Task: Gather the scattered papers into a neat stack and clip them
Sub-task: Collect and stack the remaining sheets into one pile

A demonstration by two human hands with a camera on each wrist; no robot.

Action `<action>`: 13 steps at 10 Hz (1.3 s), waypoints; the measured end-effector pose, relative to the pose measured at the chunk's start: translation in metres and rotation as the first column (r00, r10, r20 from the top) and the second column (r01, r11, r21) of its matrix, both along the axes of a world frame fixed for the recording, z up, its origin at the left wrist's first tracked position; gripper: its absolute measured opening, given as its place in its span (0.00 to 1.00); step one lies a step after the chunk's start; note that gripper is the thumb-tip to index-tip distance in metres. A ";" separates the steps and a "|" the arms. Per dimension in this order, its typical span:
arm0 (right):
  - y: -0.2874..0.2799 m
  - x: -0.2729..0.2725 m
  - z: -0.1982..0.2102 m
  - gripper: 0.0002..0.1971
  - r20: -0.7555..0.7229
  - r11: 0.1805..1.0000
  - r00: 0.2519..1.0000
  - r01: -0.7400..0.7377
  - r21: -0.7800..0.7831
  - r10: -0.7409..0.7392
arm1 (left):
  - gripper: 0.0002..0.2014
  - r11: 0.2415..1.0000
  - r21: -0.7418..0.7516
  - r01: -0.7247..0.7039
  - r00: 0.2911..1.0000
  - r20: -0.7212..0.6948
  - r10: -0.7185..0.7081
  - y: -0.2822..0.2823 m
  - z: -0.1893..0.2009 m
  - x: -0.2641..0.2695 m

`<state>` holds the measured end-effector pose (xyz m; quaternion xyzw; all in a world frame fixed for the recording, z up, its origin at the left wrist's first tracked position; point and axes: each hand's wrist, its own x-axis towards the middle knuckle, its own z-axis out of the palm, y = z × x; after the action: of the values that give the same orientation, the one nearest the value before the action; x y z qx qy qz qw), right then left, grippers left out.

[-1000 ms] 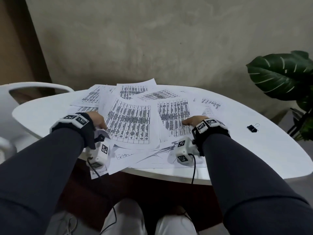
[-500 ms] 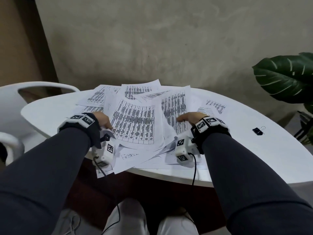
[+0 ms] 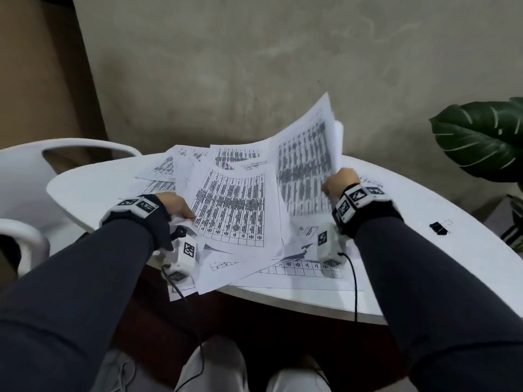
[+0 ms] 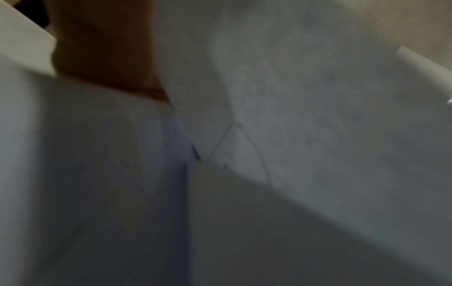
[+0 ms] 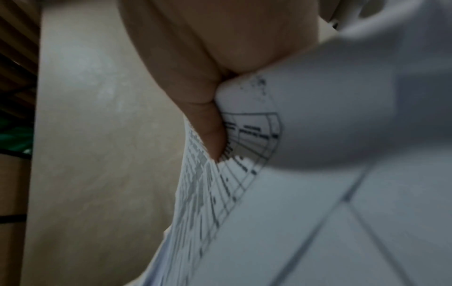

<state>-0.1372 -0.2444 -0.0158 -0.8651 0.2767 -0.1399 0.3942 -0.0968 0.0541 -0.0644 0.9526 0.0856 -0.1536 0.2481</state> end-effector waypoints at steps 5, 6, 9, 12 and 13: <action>0.021 -0.001 0.023 0.25 0.234 0.883 0.971 -0.147 0.445 0.044 | 0.24 0.839 -0.523 -0.149 0.987 -0.022 0.162 0.010 -0.009 0.008; 0.041 0.010 -0.013 0.20 -0.142 0.961 0.971 -0.160 0.224 0.194 | 0.29 0.655 -0.736 -0.174 0.979 -0.055 0.198 0.014 -0.018 0.019; 0.042 0.026 -0.030 0.04 -0.215 0.922 0.900 -0.387 0.003 0.379 | 0.32 0.748 -0.658 -0.088 0.996 -0.058 0.067 0.012 -0.009 0.006; 0.022 0.021 -0.018 0.36 0.247 0.731 0.909 -0.417 0.540 0.336 | 0.11 0.604 -0.751 0.265 0.926 0.373 0.057 0.023 0.035 0.014; 0.029 0.017 0.008 0.10 0.434 0.679 0.838 -0.530 0.507 0.331 | 0.12 0.556 -0.758 0.342 0.893 0.445 0.058 0.016 0.070 0.016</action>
<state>-0.1199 -0.2151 -0.0082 -0.6988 0.0276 -0.0776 0.7106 -0.0813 0.0698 0.0056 0.7399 -0.1305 0.0135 0.6598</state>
